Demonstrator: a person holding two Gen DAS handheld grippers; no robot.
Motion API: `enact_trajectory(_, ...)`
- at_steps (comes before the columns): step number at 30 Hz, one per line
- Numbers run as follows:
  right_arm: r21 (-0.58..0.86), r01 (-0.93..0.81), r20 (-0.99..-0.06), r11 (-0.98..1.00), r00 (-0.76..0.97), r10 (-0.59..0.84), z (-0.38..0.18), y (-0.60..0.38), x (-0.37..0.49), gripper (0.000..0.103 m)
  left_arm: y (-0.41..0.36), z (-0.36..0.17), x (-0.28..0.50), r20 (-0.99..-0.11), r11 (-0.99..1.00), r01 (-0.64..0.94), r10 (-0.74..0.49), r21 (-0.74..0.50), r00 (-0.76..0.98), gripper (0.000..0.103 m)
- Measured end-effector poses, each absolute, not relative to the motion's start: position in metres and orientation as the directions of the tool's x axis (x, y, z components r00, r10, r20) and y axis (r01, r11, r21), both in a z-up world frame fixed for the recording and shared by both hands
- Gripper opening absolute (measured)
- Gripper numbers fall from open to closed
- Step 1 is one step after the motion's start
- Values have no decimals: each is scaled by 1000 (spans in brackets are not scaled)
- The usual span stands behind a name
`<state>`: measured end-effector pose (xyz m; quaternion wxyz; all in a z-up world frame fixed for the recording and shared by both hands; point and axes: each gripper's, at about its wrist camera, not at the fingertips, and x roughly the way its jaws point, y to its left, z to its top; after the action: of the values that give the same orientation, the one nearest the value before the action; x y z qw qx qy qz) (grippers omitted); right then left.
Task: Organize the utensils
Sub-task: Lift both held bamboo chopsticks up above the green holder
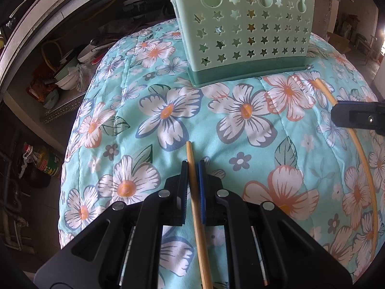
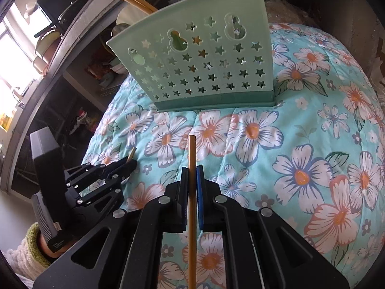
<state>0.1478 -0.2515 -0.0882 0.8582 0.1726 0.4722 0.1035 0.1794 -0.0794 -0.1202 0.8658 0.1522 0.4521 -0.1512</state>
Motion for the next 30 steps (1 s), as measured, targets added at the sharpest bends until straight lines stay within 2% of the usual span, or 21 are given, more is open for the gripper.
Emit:
enact_trajectory(8, 444, -33, -704, 895, 605, 372, -53, -266, 134, 7, -62, -110, 188, -835, 925, 380, -198, 15, 513, 7)
enact_trajectory(15, 460, -42, -644, 887, 672, 365, -27, -285, 117, 7, -39, -57, 189, -782, 924, 374, -290, -79, 551, 6)
enact_trajectory(25, 515, -33, -595, 856, 706, 385, -24, -311, 101, 7, -26, 74, 173, -582, 859, 470, -491, -202, 648, 6)
enact_trajectory(30, 536, -24, -581, 844, 714, 390, -27, -323, 95, 7, -37, 132, 170, -454, 836, 515, -540, -192, 708, 5)
